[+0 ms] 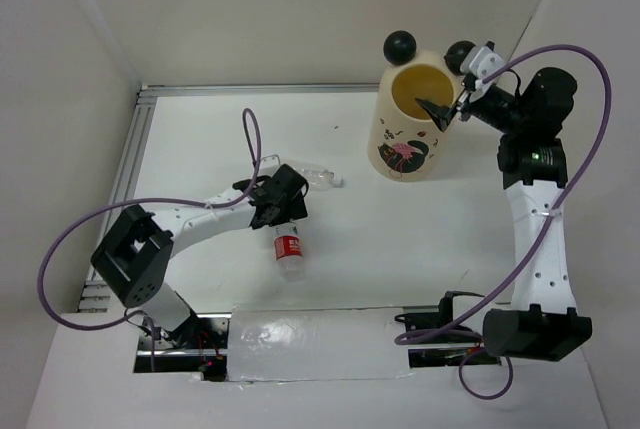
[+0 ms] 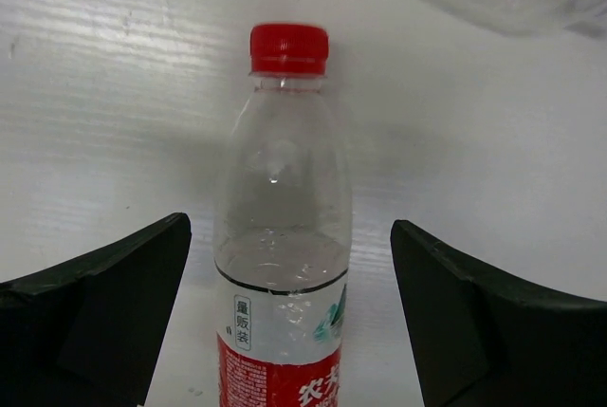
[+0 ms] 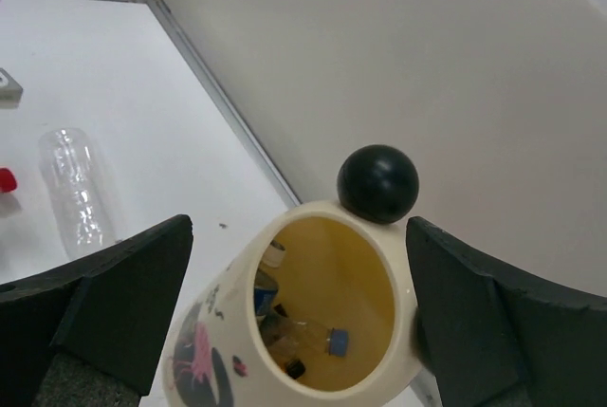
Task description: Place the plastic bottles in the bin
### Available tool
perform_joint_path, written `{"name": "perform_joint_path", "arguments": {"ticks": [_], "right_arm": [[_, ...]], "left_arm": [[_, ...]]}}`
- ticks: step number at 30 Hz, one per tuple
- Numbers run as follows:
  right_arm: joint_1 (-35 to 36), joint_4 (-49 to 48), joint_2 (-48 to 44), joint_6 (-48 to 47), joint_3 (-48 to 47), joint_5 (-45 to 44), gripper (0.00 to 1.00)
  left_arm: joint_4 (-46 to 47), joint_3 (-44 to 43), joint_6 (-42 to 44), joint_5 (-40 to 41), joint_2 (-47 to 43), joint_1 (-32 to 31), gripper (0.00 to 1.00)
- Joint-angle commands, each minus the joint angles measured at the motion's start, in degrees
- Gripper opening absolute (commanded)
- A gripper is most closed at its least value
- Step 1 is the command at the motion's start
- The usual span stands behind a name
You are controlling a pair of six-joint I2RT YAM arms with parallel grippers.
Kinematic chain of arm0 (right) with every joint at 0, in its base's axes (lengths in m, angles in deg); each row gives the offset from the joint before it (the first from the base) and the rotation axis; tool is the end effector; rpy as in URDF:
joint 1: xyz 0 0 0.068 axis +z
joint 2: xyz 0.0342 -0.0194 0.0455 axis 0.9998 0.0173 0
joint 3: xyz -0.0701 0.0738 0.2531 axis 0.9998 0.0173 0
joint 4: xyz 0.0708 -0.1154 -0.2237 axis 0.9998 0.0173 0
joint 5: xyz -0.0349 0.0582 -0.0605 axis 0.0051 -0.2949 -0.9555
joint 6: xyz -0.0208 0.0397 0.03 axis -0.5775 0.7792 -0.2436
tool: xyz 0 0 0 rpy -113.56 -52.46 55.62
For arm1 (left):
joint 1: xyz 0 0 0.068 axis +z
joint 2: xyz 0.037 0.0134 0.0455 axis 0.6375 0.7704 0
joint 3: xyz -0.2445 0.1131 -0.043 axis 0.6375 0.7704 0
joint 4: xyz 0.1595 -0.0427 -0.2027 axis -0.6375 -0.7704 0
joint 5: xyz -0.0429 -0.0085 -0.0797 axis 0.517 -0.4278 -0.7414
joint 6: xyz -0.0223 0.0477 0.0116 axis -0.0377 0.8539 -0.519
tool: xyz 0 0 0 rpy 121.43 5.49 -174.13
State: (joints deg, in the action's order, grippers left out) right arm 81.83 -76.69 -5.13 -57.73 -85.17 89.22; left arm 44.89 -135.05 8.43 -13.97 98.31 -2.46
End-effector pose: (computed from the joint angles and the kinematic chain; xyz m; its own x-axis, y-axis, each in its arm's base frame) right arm 0.2418 -0.0011 0.4835 0.4563 -0.3684 -0.8100 -0.5840 0.5628 -0.5850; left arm 0.2445 -0.2001 0.2166 -0.6896 -0.4115 -0.5959 -0.2979 0.9112 -0.2844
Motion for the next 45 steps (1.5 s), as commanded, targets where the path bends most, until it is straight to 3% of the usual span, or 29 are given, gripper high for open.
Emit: {"name": "perform_joint_path", "arguments": {"ticks": [1, 4, 6, 7, 11, 12, 13, 16, 17, 19, 21, 23, 24, 25, 26, 27, 28, 29, 30, 31, 34, 36, 38, 41, 45], "right_arm": [[-0.91, 3.07, -1.73, 3.27, 3.32, 0.39, 1.00], [-2.13, 3.07, -3.31, 4.06, 5.96, 0.39, 1.00], [-2.14, 3.07, -3.85, 4.58, 6.76, 0.39, 1.00], [-2.14, 3.60, -4.37, 4.59, 7.46, 0.39, 1.00], [-2.14, 4.91, -5.60, 5.11, 8.08, 0.92, 0.97], [-2.75, 5.44, -5.60, 5.11, 8.08, 2.31, 0.94], [-3.36, 5.97, -5.60, 5.11, 8.08, 3.28, 0.89], [-5.82, 10.27, -6.22, 3.98, 8.08, 7.32, 0.46], [-6.35, 12.54, -6.74, 3.97, 9.73, 7.33, 0.22], [-6.88, 16.15, -8.24, 0.30, 11.85, 8.12, 0.10], [-6.88, 22.48, -10.68, -6.71, 16.05, 8.12, 0.08], [-6.88, 26.08, -12.54, -11.74, 19.66, 8.12, 0.26], [-6.88, 28.28, -13.33, -14.81, 23.42, 8.12, 0.42], [-6.88, 29.34, -14.82, -16.23, 25.20, 6.82, 0.52], [-6.88, 30.14, -15.35, -17.20, 26.78, 6.81, 0.68], [-6.88, 30.67, -15.36, -17.21, 28.19, 5.94, 0.74], [-6.88, 32.67, -16.75, -20.08, 31.34, 5.14, 0.72], [-6.88, 32.69, -16.77, -20.11, 31.37, 4.61, 0.72], [-6.88, 32.69, -16.77, -20.11, 32.41, 4.61, 0.50], [-6.88, 33.30, -17.37, -21.68, 34.42, 4.00, 0.35], [-7.41, 33.31, -18.00, -22.22, 37.51, 3.29, 0.01], [-7.41, 33.31, -19.39, -23.10, 40.06, 2.76, 0.01], [-7.41, 33.31, -20.19, -23.80, 42.00, 2.07, 0.07], [-7.41, 32.78, -21.77, -23.80, 43.67, 1.53, 0.07], [-7.93, 33.31, -22.30, -24.42, 44.46, 1.53, 0.07]], "left_arm": [[-5.63, -1.13, 2.08, -5.06, 2.72, -0.04, 0.99], [-6.78, -2.28, 2.60, -6.64, 6.05, -0.04, 0.97], [-7.49, -2.98, 2.60, -6.64, 8.25, -0.04, 0.89], [-6.27, -2.98, 3.39, -7.17, 8.26, -0.04, 0.78], [-5.73, -4.82, 4.53, -7.17, 7.12, -0.56, 0.52], [-6.42, -6.74, 5.32, -7.17, 5.20, -0.56, 0.35], [-7.04, -8.24, 6.02, -7.17, 3.97, -1.35, 0.28], [-11.17, -17.89, 9.62, -8.84, -0.95, -5.30, 0.14], [-11.18, -20.44, 10.50, -8.84, -1.84, -7.66, 0.12], [-8.65, -26.69, 14.80, -9.54, -3.07, -9.43, 0.11], [-4.17, -29.42, 20.66, -11.37, -3.60, -10.14, 0.09], [7.32, -30.75, 23.68, -11.39, -3.61, -10.14, 0.09], [12.33, -30.75, 26.05, -13.04, -3.61, -10.14, 0.09], [17.34, -30.75, 29.72, -13.06, -3.61, -10.14, 0.09], [27.39, -30.75, 31.07, -13.06, -3.61, -10.14, 0.09], [32.45, -30.75, 32.73, -13.58, -2.91, -10.14, 0.09], [42.16, -31.36, 36.58, -12.63, -0.90, -10.14, 0.09], [42.26, -31.89, 37.83, -12.62, 0.51, -10.14, 0.09], [49.83, -32.94, 38.89, -11.49, 2.09, -10.14, 0.09], [53.65, -34.34, 41.43, -9.83, 4.11, -10.14, 0.09], [68.56, -39.09, 43.91, -8.06, 12.63, -10.14, 0.07], [75.36, -44.09, 47.50, -5.87, 19.72, -10.67, 0.07], [81.77, -50.83, 51.09, -2.78, 24.67, -10.67, 0.07], [82.69, -60.51, 57.94, 1.60, 35.30, -11.29, 0.07], [79.01, -78.34, 59.56, 5.39, 45.25, -11.29, 0.13]]}}
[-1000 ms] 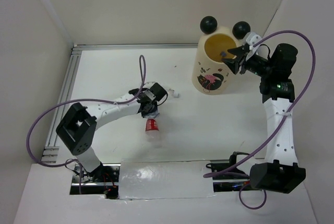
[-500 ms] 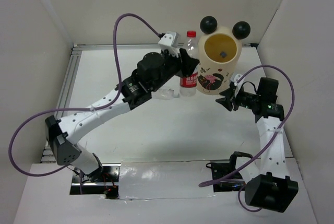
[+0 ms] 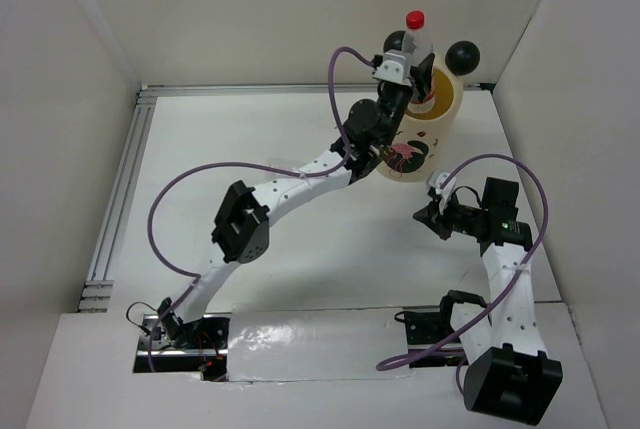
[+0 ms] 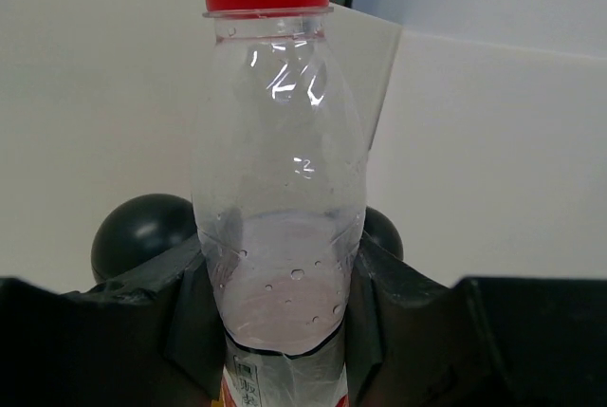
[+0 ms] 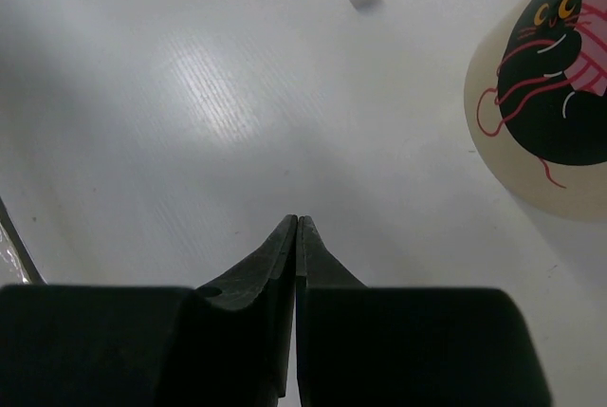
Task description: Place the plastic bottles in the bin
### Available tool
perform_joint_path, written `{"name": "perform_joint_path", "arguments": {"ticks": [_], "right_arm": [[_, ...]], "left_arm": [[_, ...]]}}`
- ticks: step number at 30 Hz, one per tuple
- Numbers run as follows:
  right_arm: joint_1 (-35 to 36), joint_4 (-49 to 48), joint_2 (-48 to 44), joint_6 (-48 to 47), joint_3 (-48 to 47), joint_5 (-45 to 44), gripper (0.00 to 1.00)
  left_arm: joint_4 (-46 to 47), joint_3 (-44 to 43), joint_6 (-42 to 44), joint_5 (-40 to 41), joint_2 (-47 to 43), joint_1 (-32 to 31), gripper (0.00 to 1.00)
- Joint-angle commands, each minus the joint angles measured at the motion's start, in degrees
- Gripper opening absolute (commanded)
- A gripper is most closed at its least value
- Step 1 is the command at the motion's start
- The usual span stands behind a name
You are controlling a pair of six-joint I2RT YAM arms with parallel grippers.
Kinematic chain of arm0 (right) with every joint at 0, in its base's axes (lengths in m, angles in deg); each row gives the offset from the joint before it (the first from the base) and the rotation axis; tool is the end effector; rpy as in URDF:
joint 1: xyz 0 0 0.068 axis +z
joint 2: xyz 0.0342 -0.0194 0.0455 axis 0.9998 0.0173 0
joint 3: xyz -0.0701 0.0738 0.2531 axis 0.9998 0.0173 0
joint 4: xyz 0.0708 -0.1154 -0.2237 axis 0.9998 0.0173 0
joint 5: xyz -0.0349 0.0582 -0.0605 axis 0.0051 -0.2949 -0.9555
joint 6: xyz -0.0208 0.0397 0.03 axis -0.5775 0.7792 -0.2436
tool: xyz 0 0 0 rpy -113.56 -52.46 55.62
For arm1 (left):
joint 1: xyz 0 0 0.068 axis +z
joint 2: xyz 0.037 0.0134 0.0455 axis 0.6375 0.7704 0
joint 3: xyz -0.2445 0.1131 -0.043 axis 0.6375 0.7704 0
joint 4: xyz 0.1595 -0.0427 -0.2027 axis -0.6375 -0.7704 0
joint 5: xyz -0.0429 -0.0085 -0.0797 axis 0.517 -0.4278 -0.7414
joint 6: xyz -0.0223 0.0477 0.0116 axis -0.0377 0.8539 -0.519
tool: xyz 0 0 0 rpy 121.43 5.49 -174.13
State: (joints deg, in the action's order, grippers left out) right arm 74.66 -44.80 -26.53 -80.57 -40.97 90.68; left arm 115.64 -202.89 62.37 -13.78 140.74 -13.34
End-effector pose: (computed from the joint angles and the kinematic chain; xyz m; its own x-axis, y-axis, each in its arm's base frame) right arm 0.1534 -0.0087 0.2562 -0.1176 -0.4400 -0.8902 -0.8285 0.5377 -0.1563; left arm 0.3287 -0.4098 0.4177 0.3476 -0.5703 -0.7443 0.5478 0.7677 -0.3325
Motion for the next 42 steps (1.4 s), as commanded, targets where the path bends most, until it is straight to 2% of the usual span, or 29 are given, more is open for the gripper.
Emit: {"name": "perform_joint_path", "arguments": {"ticks": [1, 3, 4, 6, 7, 8, 9, 10, 12, 13, 16, 22, 24, 26, 28, 29, 30, 31, 32, 33, 34, 35, 36, 37, 39, 40, 41, 42], "right_arm": [[-0.77, 1.42, -0.90, -1.58, 0.27, 0.07, 0.07], [-0.77, 1.42, -0.90, -1.58, 0.27, 0.59, 0.07], [-0.77, 1.42, -0.90, -1.58, 0.79, 0.59, 0.09], [-0.77, 1.42, -0.90, -1.58, 0.80, 0.60, 0.13], [-0.77, 1.42, -0.90, -1.58, 0.80, 0.60, 0.15], [-0.77, 0.90, -0.90, -1.58, 0.80, 1.12, 0.27], [-0.77, 0.89, -0.90, -1.58, 0.80, 1.12, 0.39], [-0.77, 0.28, -0.90, -1.58, 1.41, 1.12, 0.52], [-0.77, -0.42, -0.38, -1.05, 1.41, 1.12, 0.75], [-0.77, -0.43, -0.38, -1.05, 1.41, 1.64, 0.77], [-0.77, -0.43, -0.38, -1.05, 1.93, 1.65, 0.78], [-0.77, -0.43, 0.15, -1.05, 1.94, 2.87, 0.78], [-0.77, -1.21, 0.15, -1.57, 1.94, 3.66, 0.78], [-0.77, -2.96, 0.15, -1.58, 1.41, 5.68, 0.75], [-0.25, -7.77, 1.64, -1.58, 1.41, 8.23, 0.67], [0.89, -9.64, 2.51, -2.62, 1.41, 10.85, 0.62], [2.29, -11.74, 3.74, -3.15, 1.41, 11.49, 0.52], [6.83, -15.59, 6.45, -3.16, 0.37, 10.97, 0.48], [9.84, -17.37, 8.30, -3.16, -0.34, 8.09, 0.46], [13.09, -18.69, 10.15, -3.68, -1.30, 5.89, 0.46], [16.25, -20.97, 11.91, -3.69, -2.18, 3.61, 0.46], [22.29, -22.21, 15.49, -3.69, -4.28, 1.15, 0.56], [25.22, -23.44, 17.18, -3.69, -5.26, -3.75, 0.65], [30.90, -27.20, 20.51, -2.73, -7.09, -6.67, 0.80], [35.77, -32.04, 23.86, -0.36, -9.04, -15.90, 0.95], [37.62, -35.55, 28.23, 0.78, -12.00, -18.28, 0.98], [40.25, -36.89, 30.71, 1.66, -13.86, -22.30, 1.00], [41.41, -38.38, 33.26, 3.15, -15.88, -24.52, 1.00]], "left_arm": [[6.25, -12.81, 5.61, 5.72, 4.40, -0.40, 0.15], [4.82, -15.72, 5.09, 6.34, 7.48, -0.40, 0.20], [4.82, -15.73, 5.09, 6.34, 7.50, 0.29, 0.26], [4.82, -11.63, 5.09, 6.87, 7.50, 0.30, 0.41], [4.82, -10.38, 4.56, 6.87, 7.50, 0.30, 0.43], [4.30, -9.33, 4.56, 6.87, 7.50, 0.30, 0.46], [3.68, -8.62, 3.25, 6.17, 7.50, 0.30, 0.65], [2.98, -8.61, 3.24, 5.38, 8.02, 0.30, 0.73], [1.75, -9.13, 3.24, 4.68, 8.55, 0.30, 0.82], [0.96, -9.14, 2.63, 4.15, 9.07, 0.30, 0.90], [0.43, -10.97, 2.63, 2.83, 9.61, 0.30, 0.99], [2.18, -11.43, 4.73, -0.16, 6.19, 0.30, 0.99], [7.00, -6.62, 7.27, -0.68, 2.42, -1.18, 0.99], [10.34, 4.53, 11.05, -1.21, -7.41, -2.24, 0.99], [10.19, 12.35, 13.33, 0.52, -15.05, -3.03, 0.99], [8.27, 20.49, 13.35, 2.37, -23.44, -3.04, 0.99], [5.55, 24.57, 12.74, 5.26, -27.62, -3.04, 0.98], [-1.79, 31.83, 9.43, 12.94, -31.66, -3.04, 0.92], [-7.43, 35.56, 7.04, 16.07, -35.62, -2.34, 0.67], [-13.40, 39.51, 3.97, 18.19, -43.58, -1.38, 0.58], [-19.38, 43.73, -0.06, 21.25, -47.66, 0.46, 0.52], [-30.23, 53.17, -9.32, 22.41, -51.79, 1.35, 0.47], [-36.17, 57.53, -14.55, 22.43, -56.01, 2.57, 0.52], [-47.19, 65.49, -24.26, 20.77, -63.97, 4.33, 0.61], [-58.32, 71.95, -34.59, 19.10, -71.22, 5.74, 0.79], [-63.25, 74.68, -39.43, 16.48, -77.52, 7.06, 0.92], [-67.38, 79.75, -47.13, 15.32, -80.37, 7.07, 0.96], [-74.21, 82.15, -50.95, 14.35, -83.18, 7.07, 0.98]]}}
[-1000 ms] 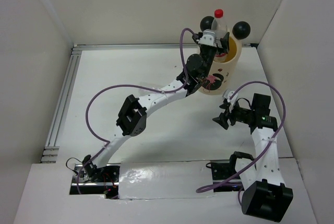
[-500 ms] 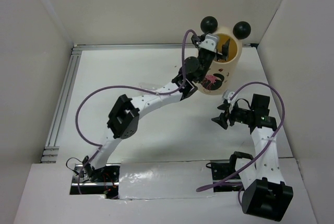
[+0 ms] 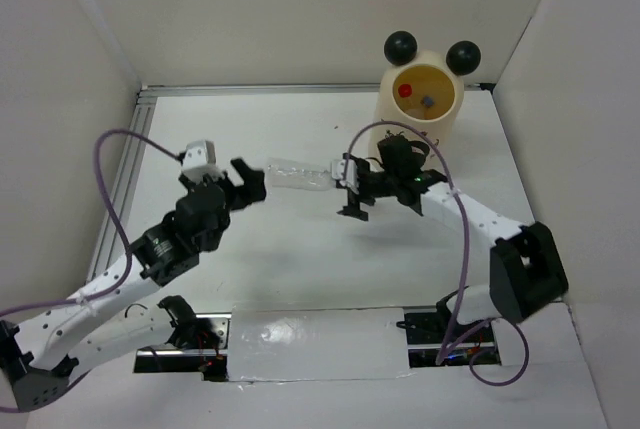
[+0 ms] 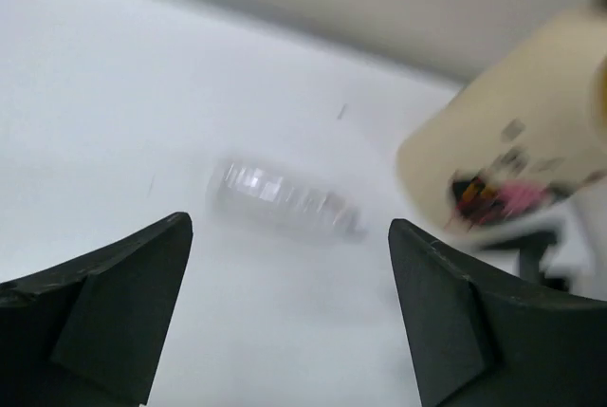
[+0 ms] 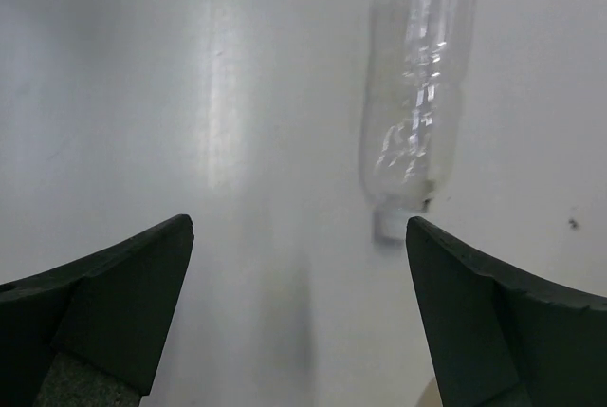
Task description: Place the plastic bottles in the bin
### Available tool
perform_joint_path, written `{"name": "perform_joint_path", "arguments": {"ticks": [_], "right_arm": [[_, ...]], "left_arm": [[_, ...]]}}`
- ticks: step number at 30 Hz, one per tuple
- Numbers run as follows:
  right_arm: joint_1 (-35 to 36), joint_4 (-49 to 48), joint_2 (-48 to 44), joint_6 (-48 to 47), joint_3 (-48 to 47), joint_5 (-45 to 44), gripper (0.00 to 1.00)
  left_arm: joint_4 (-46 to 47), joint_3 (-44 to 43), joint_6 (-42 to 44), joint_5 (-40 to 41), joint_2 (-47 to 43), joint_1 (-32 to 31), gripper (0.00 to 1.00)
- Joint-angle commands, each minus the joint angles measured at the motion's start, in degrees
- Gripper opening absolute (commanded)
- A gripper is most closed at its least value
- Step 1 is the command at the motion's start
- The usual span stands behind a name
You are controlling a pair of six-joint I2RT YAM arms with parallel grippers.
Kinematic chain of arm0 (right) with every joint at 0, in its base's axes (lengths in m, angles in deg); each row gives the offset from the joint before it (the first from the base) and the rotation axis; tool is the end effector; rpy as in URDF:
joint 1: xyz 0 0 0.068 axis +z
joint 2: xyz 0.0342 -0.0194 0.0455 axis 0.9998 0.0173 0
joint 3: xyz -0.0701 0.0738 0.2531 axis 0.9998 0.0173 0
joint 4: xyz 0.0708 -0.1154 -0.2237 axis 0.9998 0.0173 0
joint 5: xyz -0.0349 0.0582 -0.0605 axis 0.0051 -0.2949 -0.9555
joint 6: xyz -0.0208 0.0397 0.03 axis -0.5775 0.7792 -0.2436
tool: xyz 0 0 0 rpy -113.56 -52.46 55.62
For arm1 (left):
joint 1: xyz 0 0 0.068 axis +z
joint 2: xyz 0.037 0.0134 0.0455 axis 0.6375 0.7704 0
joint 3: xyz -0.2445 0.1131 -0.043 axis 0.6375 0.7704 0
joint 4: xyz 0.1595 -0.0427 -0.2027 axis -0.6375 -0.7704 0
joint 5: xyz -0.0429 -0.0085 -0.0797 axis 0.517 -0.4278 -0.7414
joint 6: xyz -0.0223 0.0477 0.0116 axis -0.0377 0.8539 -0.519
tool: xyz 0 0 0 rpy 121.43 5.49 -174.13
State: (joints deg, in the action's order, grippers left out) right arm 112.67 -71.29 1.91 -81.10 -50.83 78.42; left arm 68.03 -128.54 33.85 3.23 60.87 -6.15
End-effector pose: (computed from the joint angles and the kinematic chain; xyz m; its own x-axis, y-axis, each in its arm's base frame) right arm 0.2392 0.1318 0.2424 0.2777 -0.5270 -0.8032 -0.9386 0.0294 -0.3438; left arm 0.1570 -0.1266 0.3782 -0.0523 -0.5171 -0.8544 0.0330 0.8542 -0.5190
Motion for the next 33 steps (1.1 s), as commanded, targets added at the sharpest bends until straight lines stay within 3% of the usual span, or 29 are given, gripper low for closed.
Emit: {"name": "perform_joint_path", "arguments": {"ticks": [1, 2, 6, 11, 14, 17, 23, 28, 32, 33], "right_arm": [[4.02, -14.95, 10.16, 7.26, -10.22, -14.37, 1.00], [4.55, -15.94, 12.91, 8.86, -12.53, -16.13, 1.00], [5.78, -12.01, 26.18, 10.28, -26.41, -16.94, 1.00], [10.34, -0.70, 38.84, 8.97, -42.58, -15.18, 1.00], [12.98, 8.53, 49.28, 8.44, -57.93, -14.04, 1.00], [14.22, 14.44, 54.22, 7.21, -65.34, -12.28, 1.00], [15.45, 19.02, 60.47, 6.68, -70.46, -14.21, 1.00], [15.98, 15.87, 61.71, 7.30, -67.48, -23.09, 0.96], [15.98, 15.87, 63.03, 7.30, -67.48, -25.38, 0.90], [15.98, 15.87, 63.03, 6.69, -66.96, -25.38, 0.83]], "left_arm": [[-29.20, 10.00, -26.12, -4.84, -8.65, -0.12, 0.98], [-30.62, 12.28, -30.85, -5.64, -11.23, 0.40, 0.99], [-32.65, 22.48, -36.88, -8.11, -20.89, -0.12, 0.99], [-35.37, 22.59, -35.82, -7.41, -23.29, -0.12, 0.99], [-37.57, 21.97, -35.82, -6.71, -23.29, -0.12, 0.99], [-37.58, 21.44, -35.82, -6.71, -23.99, -0.65, 0.99], [-38.63, 21.44, -34.25, -6.18, -25.58, -0.65, 0.99], [-38.63, 21.44, -33.71, -5.65, -25.58, -0.65, 0.99], [-38.63, 20.92, -33.19, -6.18, -25.58, -0.65, 0.99], [-38.63, 20.92, -32.67, -6.18, -25.06, -0.65, 0.99]]}}
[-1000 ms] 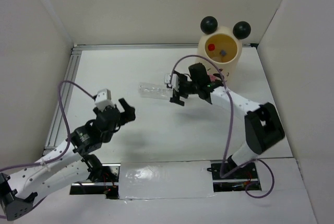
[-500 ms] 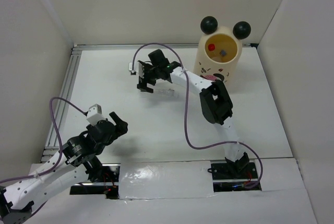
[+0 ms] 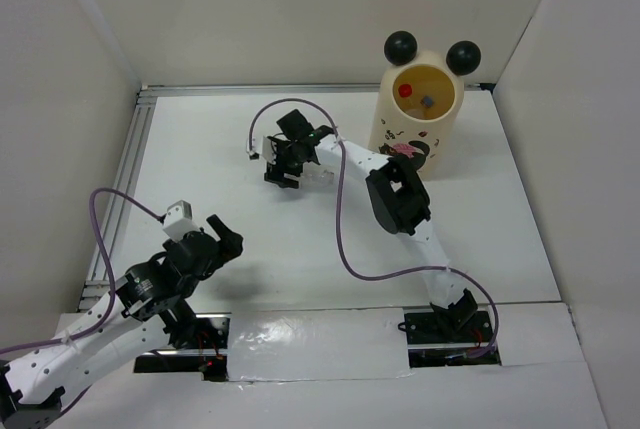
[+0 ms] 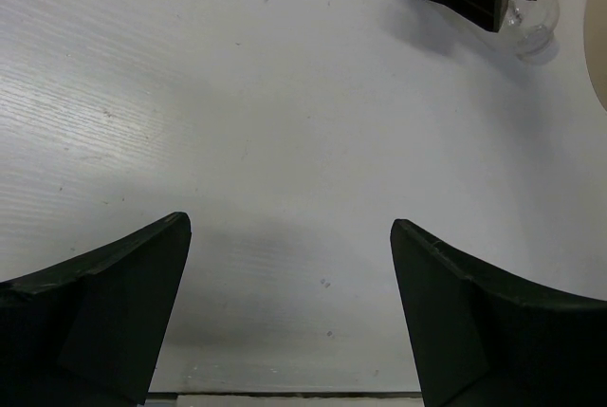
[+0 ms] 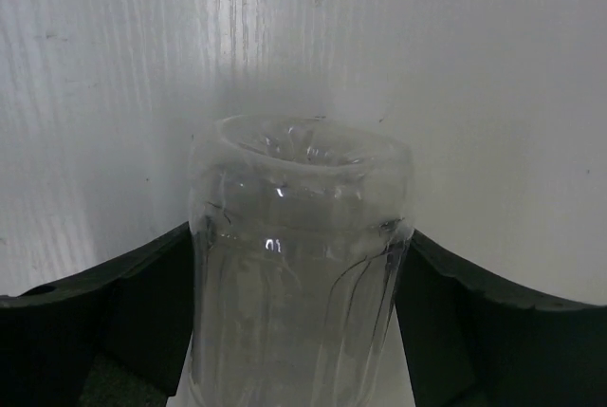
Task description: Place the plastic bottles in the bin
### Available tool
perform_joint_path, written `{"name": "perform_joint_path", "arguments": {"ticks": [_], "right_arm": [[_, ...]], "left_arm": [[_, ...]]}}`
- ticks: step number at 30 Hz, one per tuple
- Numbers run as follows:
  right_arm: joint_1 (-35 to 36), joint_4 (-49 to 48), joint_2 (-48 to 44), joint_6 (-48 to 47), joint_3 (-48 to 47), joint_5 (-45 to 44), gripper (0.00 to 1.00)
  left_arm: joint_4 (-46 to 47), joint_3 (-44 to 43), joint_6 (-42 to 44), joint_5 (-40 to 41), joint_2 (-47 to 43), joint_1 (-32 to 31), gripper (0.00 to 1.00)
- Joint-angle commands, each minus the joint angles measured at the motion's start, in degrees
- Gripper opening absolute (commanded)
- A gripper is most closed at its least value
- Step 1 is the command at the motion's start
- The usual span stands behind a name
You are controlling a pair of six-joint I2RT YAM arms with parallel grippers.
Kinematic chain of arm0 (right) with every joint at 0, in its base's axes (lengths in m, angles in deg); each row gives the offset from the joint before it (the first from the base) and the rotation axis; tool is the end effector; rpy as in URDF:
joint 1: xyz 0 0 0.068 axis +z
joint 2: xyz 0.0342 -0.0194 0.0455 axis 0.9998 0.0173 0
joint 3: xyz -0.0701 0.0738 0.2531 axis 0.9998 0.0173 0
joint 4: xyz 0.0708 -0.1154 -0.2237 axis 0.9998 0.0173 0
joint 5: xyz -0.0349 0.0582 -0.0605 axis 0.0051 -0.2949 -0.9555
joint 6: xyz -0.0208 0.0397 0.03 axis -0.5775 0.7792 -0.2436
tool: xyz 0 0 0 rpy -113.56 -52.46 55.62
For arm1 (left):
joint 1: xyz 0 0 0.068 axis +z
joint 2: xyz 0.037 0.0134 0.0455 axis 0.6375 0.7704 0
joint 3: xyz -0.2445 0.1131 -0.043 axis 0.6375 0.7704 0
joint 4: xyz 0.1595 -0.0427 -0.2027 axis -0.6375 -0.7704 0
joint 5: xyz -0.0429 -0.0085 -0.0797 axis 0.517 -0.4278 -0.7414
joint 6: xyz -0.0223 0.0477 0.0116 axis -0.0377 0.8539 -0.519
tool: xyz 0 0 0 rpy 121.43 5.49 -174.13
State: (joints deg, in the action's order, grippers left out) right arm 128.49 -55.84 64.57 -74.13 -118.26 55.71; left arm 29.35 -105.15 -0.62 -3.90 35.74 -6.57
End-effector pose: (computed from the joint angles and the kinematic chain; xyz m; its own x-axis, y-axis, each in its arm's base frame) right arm 0.4006 0.3468 0.1654 0.1650 -0.7724 -0.6133 -0.9663 -0.0020 -0.2575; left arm 0.0882 -0.0621 0.2351 -0.4238 -0.6431 -0.6378 -0.2954 0.7638 -0.5739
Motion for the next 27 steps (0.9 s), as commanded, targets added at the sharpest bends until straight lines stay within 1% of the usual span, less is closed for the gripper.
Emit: {"name": "perform_joint_path", "arguments": {"ticks": [1, 3, 4, 5, 6, 7, 8, 9, 10, 11, 14, 15, 16, 19, 20, 22, 23, 24, 26, 27], "right_arm": [[0.15, 1.11, -0.24, -0.29, 0.48, -1.36, 0.79], [0.15, 2.95, -1.99, -2.39, 0.48, 0.14, 0.68], [0.15, 3.57, -2.70, -3.01, 0.48, 2.06, 0.56], [0.15, 4.62, -3.49, -3.71, 0.48, 3.65, 0.51], [0.15, 7.94, -4.37, -5.29, 0.48, 5.40, 0.45], [0.15, 9.80, -6.20, -5.30, -1.53, 7.33, 0.41], [0.15, 11.73, -7.44, -6.00, -2.50, 12.05, 0.35], [0.15, 13.75, -8.76, -6.00, -3.64, 14.80, 0.32], [0.15, 16.39, -12.08, -6.00, -5.57, 17.52, 0.30], [-0.37, 16.41, -14.20, -4.96, -6.11, 22.68, 0.27], [-2.03, 13.70, -23.34, 0.48, -6.64, 30.35, 0.27], [-2.83, 10.12, -25.71, 2.07, -5.77, 32.29, 0.27], [-3.70, 7.82, -30.35, 5.39, -3.76, 33.79, 0.27], [-8.01, 0.09, -37.39, 11.03, -1.02, 36.08, 0.29], [-10.80, -0.63, -38.47, 11.74, -1.02, 36.96, 0.29], [-14.07, -2.03, -41.10, 12.62, -1.02, 38.11, 0.29], [-17.48, -2.65, -41.99, 13.24, -1.02, 38.90, 0.29], [-19.34, -3.53, -42.86, 13.24, -1.02, 39.43, 0.30], [-22.85, -7.99, -45.58, 15.08, 1.25, 41.10, 0.30], [-25.92, -8.80, -46.21, 15.09, 2.05, 41.80, 0.30]], "left_arm": [[0.06, -2.99, 1.81, 0.95, 0.08, -0.23, 0.99], [0.06, -3.00, 1.81, 0.95, 0.08, -0.23, 0.99], [0.06, -3.00, 1.81, 0.95, 0.08, -0.23, 0.99], [0.06, -3.00, 1.81, 0.95, 0.08, -0.23, 0.99], [0.06, -3.00, 1.81, 0.42, 0.08, -0.23, 0.99], [0.67, -2.47, 1.81, 0.42, 0.08, -0.23, 0.99], [1.54, -2.47, 1.81, 0.42, 0.08, -0.23, 0.99], [2.07, -2.47, 1.81, 0.42, 0.08, -0.23, 0.99], [2.60, -1.95, 1.81, -0.10, 0.08, -0.23, 0.99], [3.21, -1.94, 2.42, -0.63, 0.61, -0.23, 0.99], [6.55, -0.72, 3.74, -2.12, 2.01, -0.23, 0.99], [8.65, -0.71, 4.26, -2.13, 2.63, -0.23, 0.99], [9.71, -0.71, 4.88, -3.00, 3.42, -0.23, 0.99], [13.57, -0.71, 7.25, -4.58, 6.75, -0.23, 0.99], [14.46, -1.41, 7.78, -5.29, 8.68, -0.23, 0.99], [15.96, -1.94, 8.57, -5.90, 10.45, -0.23, 0.99], [17.62, -1.94, 9.10, -6.69, 11.24, -0.23, 0.99], [18.42, -1.94, 9.89, -6.70, 12.03, -0.23, 0.99], [19.82, -1.94, 9.89, -7.93, 13.97, -0.23, 0.99], [21.05, -1.94, 10.42, -7.93, 14.58, -0.23, 0.99]]}}
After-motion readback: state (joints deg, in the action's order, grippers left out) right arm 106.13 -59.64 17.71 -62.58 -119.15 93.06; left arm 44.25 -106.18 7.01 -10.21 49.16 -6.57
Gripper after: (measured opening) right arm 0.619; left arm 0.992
